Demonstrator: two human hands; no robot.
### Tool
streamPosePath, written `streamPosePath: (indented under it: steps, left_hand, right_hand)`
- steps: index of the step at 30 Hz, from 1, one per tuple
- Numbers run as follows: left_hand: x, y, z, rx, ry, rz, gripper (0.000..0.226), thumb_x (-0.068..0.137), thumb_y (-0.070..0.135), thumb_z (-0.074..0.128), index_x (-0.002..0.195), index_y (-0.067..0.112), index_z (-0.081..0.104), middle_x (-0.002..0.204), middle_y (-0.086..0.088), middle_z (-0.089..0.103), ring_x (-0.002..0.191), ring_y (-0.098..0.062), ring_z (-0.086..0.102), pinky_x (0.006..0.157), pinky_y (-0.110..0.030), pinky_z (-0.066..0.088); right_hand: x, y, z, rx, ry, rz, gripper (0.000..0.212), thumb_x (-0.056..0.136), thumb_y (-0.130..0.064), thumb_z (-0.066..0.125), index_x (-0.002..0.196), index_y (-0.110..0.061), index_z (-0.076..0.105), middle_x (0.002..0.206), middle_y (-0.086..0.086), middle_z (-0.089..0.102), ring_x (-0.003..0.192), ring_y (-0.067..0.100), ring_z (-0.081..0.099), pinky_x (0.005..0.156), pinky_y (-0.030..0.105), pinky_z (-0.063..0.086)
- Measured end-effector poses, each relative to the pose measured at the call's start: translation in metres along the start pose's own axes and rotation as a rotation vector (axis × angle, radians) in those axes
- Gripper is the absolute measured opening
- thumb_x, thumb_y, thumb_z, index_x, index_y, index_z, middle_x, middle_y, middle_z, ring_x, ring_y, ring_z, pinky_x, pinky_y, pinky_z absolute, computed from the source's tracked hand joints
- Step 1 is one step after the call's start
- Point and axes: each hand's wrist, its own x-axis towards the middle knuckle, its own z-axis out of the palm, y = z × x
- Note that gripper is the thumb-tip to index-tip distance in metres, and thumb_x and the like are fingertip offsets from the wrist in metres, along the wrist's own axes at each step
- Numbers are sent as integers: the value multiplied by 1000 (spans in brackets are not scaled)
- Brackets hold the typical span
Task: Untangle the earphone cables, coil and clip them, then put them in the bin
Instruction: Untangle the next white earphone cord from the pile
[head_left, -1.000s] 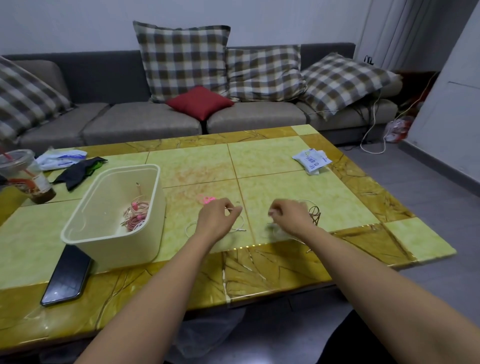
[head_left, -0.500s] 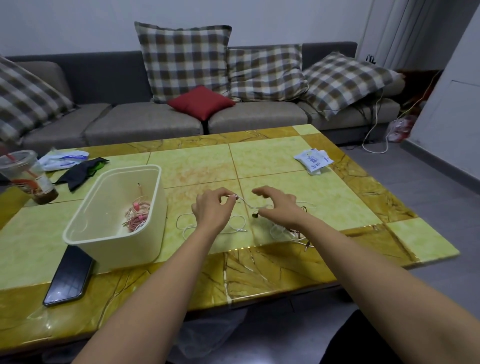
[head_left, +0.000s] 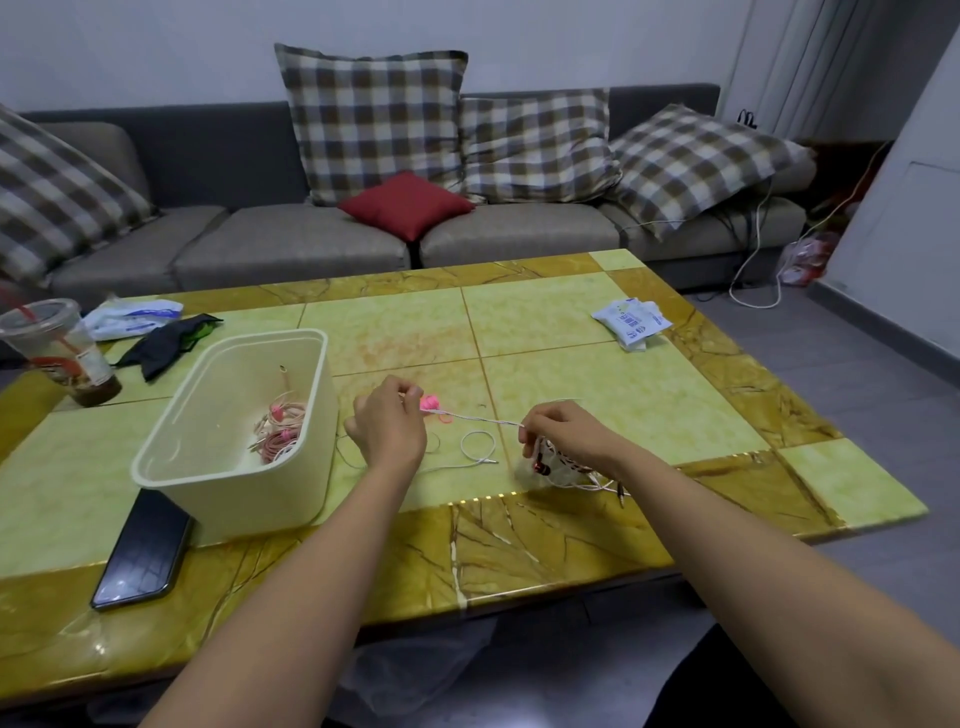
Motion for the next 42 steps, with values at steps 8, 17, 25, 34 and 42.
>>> streamPosePath:
  steps: [8, 17, 25, 34, 42]
  left_hand:
    - [-16, 13, 11, 122, -229, 283, 36, 93, 8, 46, 127, 13, 58, 137, -9, 50, 130, -26, 37, 109, -37, 31]
    - [-29, 29, 32, 78, -584, 256, 31, 101, 17, 38, 100, 10, 68, 105, -6, 67, 98, -25, 61, 77, -32, 42]
    - [-26, 51, 18, -174, -204, 81, 31, 94, 23, 42, 85, 7, 67, 89, -5, 69, 81, -25, 61, 69, -37, 46]
    - [-20, 55, 21, -347, -118, -64, 26, 92, 21, 50, 83, 19, 74, 96, -1, 73, 94, -30, 64, 52, -24, 33]
    - [-21, 61, 22, -532, -65, -143, 27, 91, 17, 47, 80, 21, 71, 89, -11, 70, 56, -19, 47, 54, -27, 30]
  right_hand:
    - [16, -5, 7, -200, 37, -81, 24, 96, -29, 55, 79, -31, 71, 57, -9, 44, 58, 11, 39, 59, 28, 31]
    - [11, 7, 4, -179, 0, 14, 8, 87, -20, 60, 94, -25, 60, 71, -2, 57, 66, 15, 48, 64, 30, 37]
    - [13, -2, -24, -75, 520, -101, 29, 92, -9, 47, 79, -14, 73, 67, 7, 68, 51, 12, 52, 50, 26, 38]
    - [1, 12, -39, 93, 296, 168, 34, 93, -10, 40, 80, -4, 71, 67, 5, 67, 40, 5, 42, 46, 22, 29]
    - [10, 8, -47, 183, 616, 177, 35, 87, -12, 38, 65, -10, 65, 66, 3, 72, 64, 13, 55, 64, 30, 46]
